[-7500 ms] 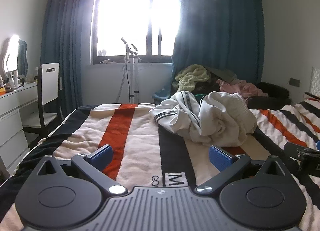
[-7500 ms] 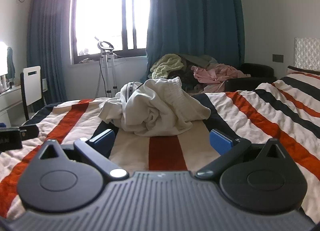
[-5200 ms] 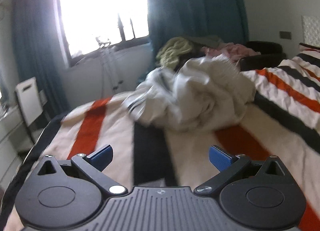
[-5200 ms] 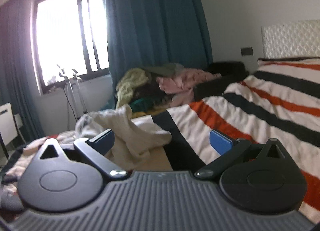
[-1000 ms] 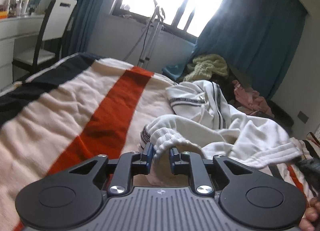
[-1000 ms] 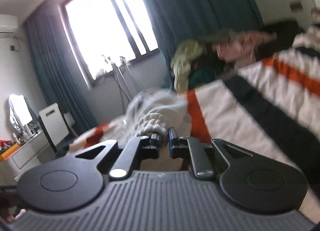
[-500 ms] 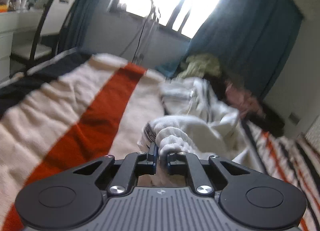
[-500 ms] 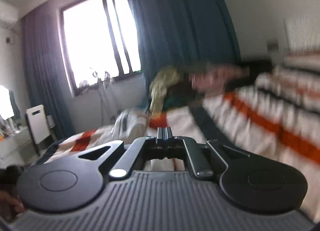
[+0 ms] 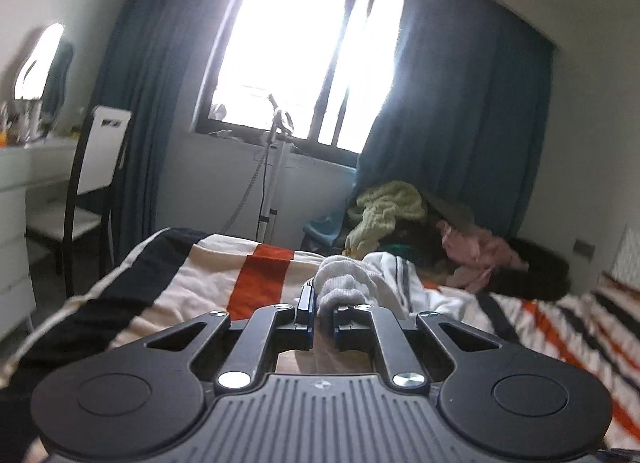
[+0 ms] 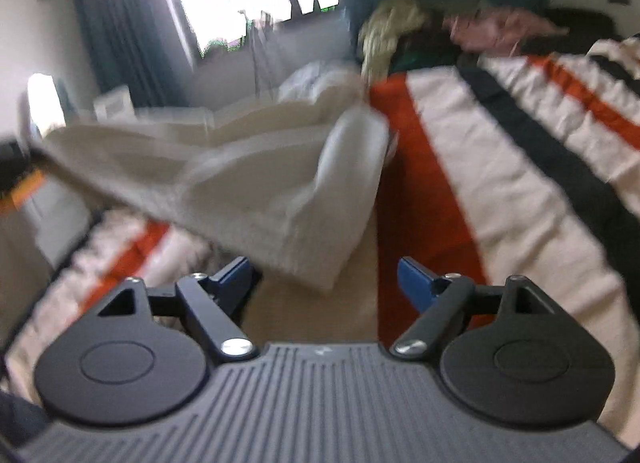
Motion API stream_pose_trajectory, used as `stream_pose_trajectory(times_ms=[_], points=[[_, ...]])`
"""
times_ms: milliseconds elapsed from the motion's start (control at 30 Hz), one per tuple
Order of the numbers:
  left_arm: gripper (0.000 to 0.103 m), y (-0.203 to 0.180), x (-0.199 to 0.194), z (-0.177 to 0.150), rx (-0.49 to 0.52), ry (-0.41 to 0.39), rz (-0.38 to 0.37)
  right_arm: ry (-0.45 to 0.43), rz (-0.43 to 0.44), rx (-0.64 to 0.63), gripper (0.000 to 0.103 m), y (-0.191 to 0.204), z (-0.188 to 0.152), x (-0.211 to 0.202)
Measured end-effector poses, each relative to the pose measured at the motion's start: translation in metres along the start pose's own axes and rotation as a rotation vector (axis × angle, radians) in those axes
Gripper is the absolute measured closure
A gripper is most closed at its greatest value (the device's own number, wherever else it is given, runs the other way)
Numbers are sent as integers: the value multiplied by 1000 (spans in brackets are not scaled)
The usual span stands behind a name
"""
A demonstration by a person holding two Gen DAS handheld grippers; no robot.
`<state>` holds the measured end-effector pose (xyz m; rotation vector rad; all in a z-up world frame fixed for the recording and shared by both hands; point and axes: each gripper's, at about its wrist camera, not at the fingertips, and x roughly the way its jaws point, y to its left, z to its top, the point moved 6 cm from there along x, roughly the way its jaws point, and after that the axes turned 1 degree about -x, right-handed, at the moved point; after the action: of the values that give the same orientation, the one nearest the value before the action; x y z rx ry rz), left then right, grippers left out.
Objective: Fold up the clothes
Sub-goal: 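Lift the sweatpants up with both tools, letting the legs hang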
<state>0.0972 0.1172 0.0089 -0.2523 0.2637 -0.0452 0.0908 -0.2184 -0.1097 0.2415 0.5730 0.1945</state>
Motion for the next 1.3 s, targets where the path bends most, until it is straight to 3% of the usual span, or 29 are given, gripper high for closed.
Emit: stream_pose_trajectory(times_ms=[133, 200, 300, 400, 467, 500, 567, 600, 733, 900, 1100, 1200, 1300], points=[[94, 20, 14, -9, -52, 26, 16, 63, -46, -41, 21, 4, -13, 40], [94, 31, 21, -14, -79, 39, 24, 44, -41, 27, 25, -4, -11, 51], [94, 42, 29, -17, -116, 54, 32, -110, -32, 172, 29, -20, 7, 49], [94, 44, 29, -19, -130, 59, 29, -166, -78, 134, 31, -19, 18, 59], [94, 44, 30, -20, -139, 63, 27, -58, -60, 75, 44, -10, 9, 84], [94, 45, 30, -20, -144, 64, 26, -1, -51, 45, 56, -6, 5, 96], [94, 46, 30, -22, -153, 68, 24, -34, -62, 23, 59, -2, 4, 98], [94, 46, 30, -22, -158, 69, 23, -64, -65, 16, 73, 0, 7, 96], [94, 48, 31, -24, -177, 76, 19, -250, -90, -19, 89, 10, 28, 59], [94, 49, 29, -27, -209, 84, 3, -510, -100, -95, 93, 32, 65, -23], [94, 32, -17, -38, -322, 115, -81, -638, -88, -174, 93, 42, 71, -104], [94, 27, -38, -48, -322, 159, -95, -551, -83, -133, 93, 29, 58, -116], [93, 27, -48, -59, -331, 262, -106, -345, -59, 0, 93, 2, 34, -102]])
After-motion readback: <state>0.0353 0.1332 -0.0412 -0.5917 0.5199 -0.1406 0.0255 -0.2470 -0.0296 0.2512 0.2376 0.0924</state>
